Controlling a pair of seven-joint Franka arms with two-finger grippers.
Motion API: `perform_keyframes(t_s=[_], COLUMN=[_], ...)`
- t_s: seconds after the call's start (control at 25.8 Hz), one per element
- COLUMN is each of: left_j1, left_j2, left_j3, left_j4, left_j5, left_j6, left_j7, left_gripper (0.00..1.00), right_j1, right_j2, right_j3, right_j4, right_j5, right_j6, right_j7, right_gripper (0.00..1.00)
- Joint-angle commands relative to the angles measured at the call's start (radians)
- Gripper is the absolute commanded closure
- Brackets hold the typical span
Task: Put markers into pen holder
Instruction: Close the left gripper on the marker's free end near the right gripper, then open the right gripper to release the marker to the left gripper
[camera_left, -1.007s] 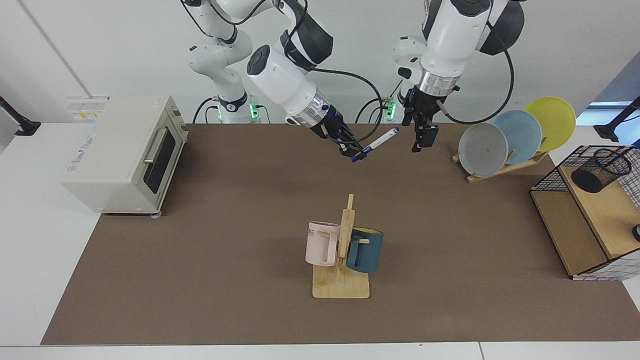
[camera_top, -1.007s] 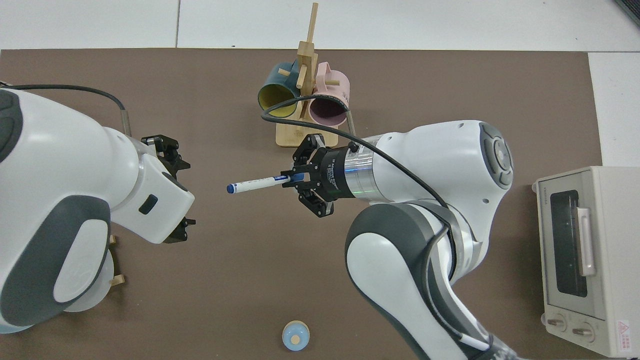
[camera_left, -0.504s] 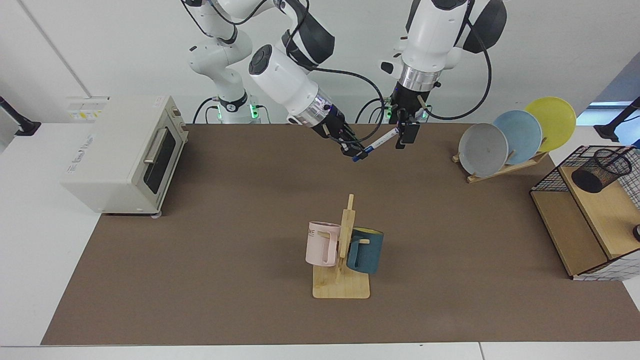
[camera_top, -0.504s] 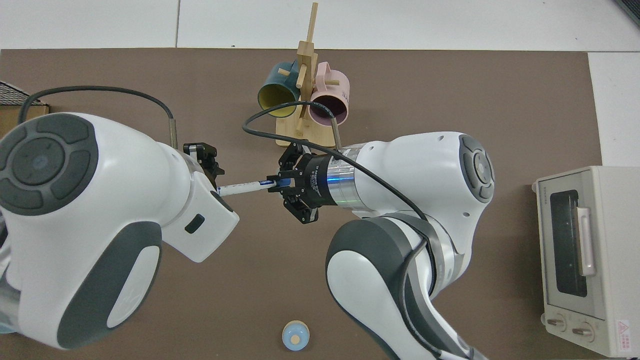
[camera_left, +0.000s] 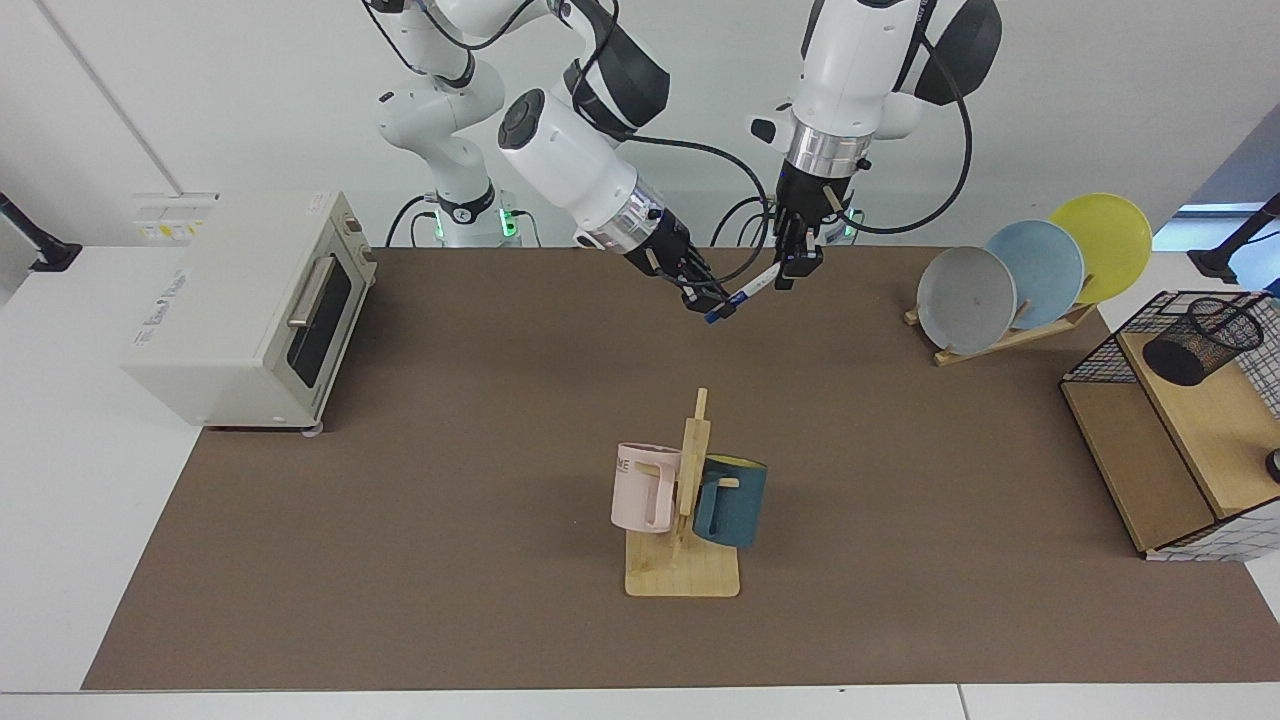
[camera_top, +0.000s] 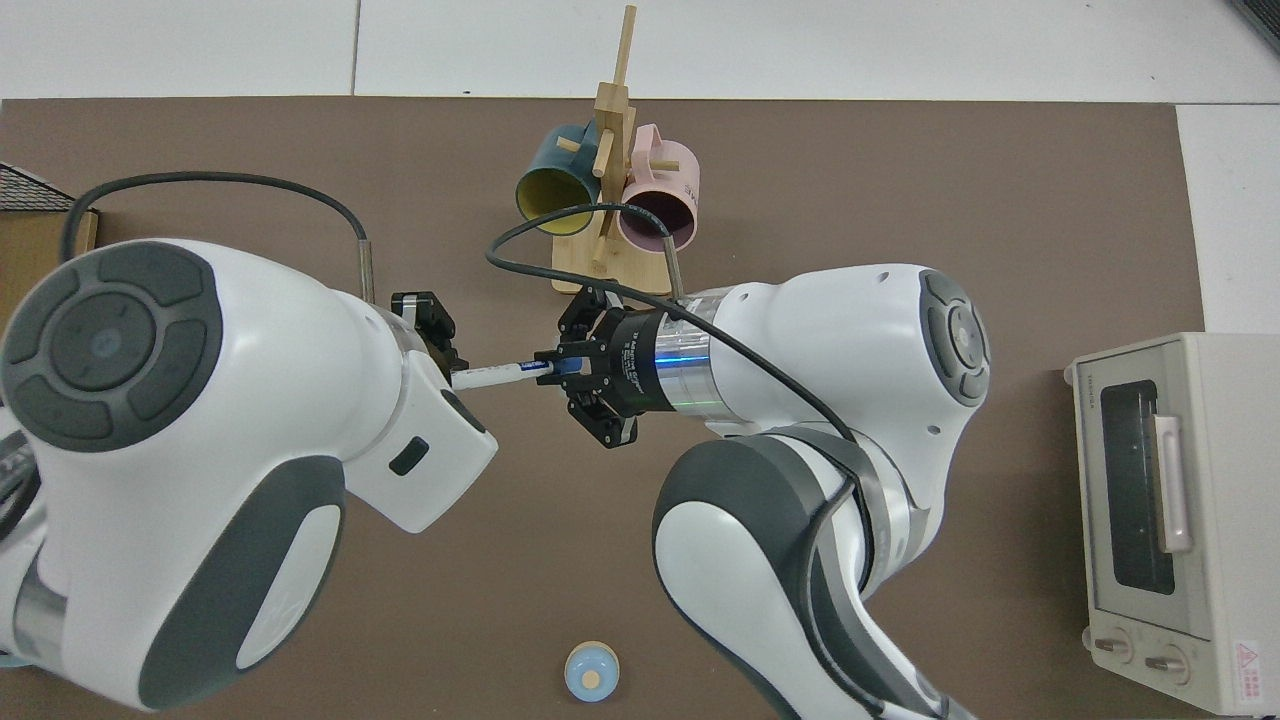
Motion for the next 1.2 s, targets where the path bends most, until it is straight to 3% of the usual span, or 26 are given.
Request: perform_keyframes(t_s=[0.0, 0.39, 0.43, 0.46, 0.5, 1.01, 1.16], left_j1=[-0.014, -0.012, -0.012, -0.012, -0.012, -0.006, 0.0], left_j2=[-0.013, -0.013, -0.013, -0.013, -0.013, -0.015, -0.018], left_j3=[0.0, -0.002, -0.002, -0.002, -0.002, 0.011, 0.027], left_j4=[-0.008, -0.008, -0.008, -0.009, -0.008, -0.012, -0.016], left_j5=[0.031, 0.046, 0.045, 0.045, 0.045, 0.066, 0.106], left_j6=[0.002, 0.002, 0.001, 0.001, 0.001, -0.013, -0.07], left_j7=[0.006, 0.007, 0.007, 0.006, 0.006, 0.024, 0.024], left_gripper=[1.0, 1.0, 1.0, 1.0, 1.0, 1.0, 1.0], right_j1=[-0.002, -0.002, -0.002, 0.001, 0.003, 0.007, -0.008], right_j2=[0.004, 0.004, 0.002, 0.002, 0.002, -0.001, -0.009], right_j3=[-0.001, -0.001, -0.002, -0.002, -0.002, -0.007, -0.011], right_j4=[0.004, 0.002, 0.002, 0.002, 0.002, -0.01, -0.021], right_j5=[0.007, 0.007, 0.007, 0.001, -0.004, -0.152, -0.264], right_j6=[0.021, 0.019, 0.019, 0.019, 0.018, -0.007, -0.047], right_j7=[0.009, 0.01, 0.012, 0.013, 0.009, -0.057, -0.15], right_gripper=[1.0, 1.0, 0.79, 0.25, 0.0, 0.0, 0.0])
